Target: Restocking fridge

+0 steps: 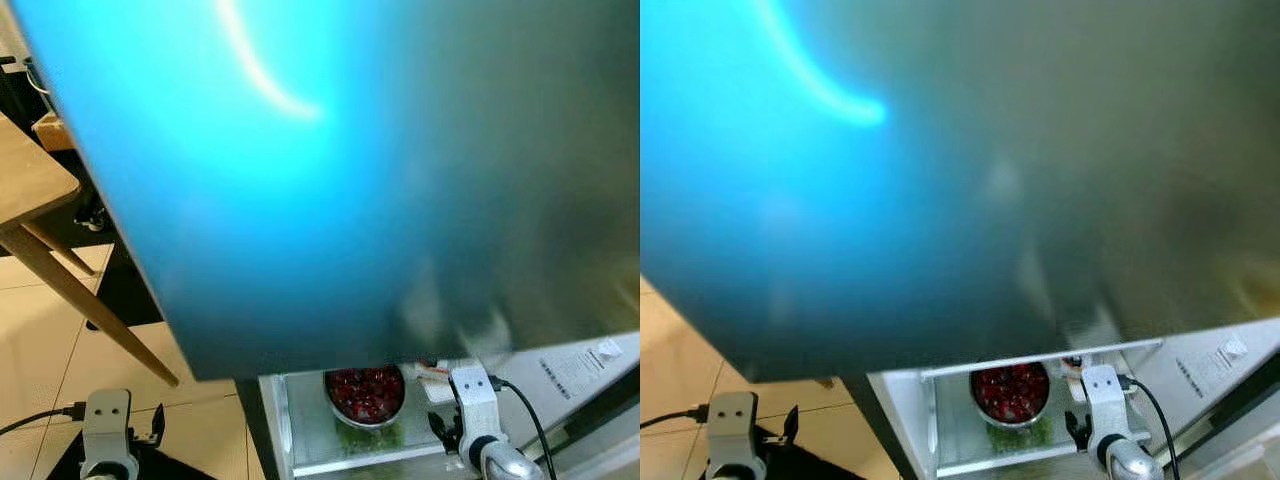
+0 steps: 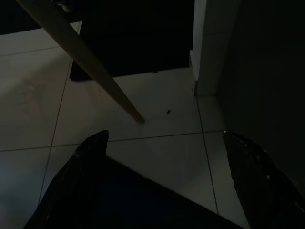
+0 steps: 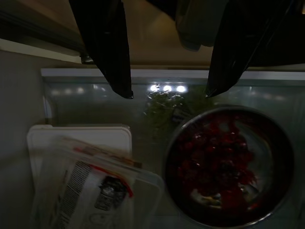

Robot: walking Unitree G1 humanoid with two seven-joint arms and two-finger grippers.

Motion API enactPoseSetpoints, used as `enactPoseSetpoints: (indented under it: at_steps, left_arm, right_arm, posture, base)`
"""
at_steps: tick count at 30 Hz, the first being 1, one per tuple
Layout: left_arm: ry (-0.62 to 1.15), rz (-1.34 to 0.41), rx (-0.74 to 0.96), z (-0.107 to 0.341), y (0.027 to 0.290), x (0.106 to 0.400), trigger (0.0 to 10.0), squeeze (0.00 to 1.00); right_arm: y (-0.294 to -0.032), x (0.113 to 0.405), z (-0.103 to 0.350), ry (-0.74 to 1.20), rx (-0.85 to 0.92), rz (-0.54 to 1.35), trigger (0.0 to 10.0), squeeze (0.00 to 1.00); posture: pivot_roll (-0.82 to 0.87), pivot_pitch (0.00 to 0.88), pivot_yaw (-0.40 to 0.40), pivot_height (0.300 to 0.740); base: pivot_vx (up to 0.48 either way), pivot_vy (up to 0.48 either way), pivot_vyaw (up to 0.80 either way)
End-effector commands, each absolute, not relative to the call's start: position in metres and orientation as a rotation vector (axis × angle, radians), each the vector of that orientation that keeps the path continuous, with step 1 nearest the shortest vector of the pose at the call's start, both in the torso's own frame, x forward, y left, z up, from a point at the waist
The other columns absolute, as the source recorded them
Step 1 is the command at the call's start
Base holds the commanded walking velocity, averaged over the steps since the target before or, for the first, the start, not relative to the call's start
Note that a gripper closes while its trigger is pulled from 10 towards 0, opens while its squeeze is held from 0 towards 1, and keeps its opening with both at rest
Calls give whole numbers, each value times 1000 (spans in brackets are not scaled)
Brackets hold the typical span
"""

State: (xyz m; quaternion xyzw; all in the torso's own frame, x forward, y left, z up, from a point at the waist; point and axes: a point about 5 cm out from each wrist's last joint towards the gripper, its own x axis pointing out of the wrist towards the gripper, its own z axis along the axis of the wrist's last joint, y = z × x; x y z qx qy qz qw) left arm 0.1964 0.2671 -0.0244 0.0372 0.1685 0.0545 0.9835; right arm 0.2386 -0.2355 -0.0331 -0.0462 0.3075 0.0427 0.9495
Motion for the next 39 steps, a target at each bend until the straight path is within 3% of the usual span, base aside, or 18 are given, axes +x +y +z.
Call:
enactPoseSetpoints:
  at_steps: [1, 13, 35, 39]
  left_arm:
    - [360, 109, 68, -29, 266, 190, 10000, 0]
    - [360, 106, 67, -29, 264, 190, 10000, 0]
    - [367, 99, 66, -31, 263, 190, 10000, 0]
    - [369, 99, 66, -31, 263, 190, 10000, 0]
  right_arm:
    - [-235, 238, -34, 623, -81, 84, 10000, 0]
    - [-234, 239, -32, 599, -72, 96, 10000, 0]
    - [-233, 239, -31, 590, -63, 108, 10000, 0]
    - [-234, 239, -31, 591, -65, 110, 10000, 0]
  posture:
    - [19, 43, 21, 641]
    - [19, 41, 22, 641]
    - [19, 40, 22, 740]
    - [19, 40, 22, 740]
  base:
    - [0, 0, 0]
    - [0, 0, 0]
    - [0, 0, 0]
    - [0, 0, 0]
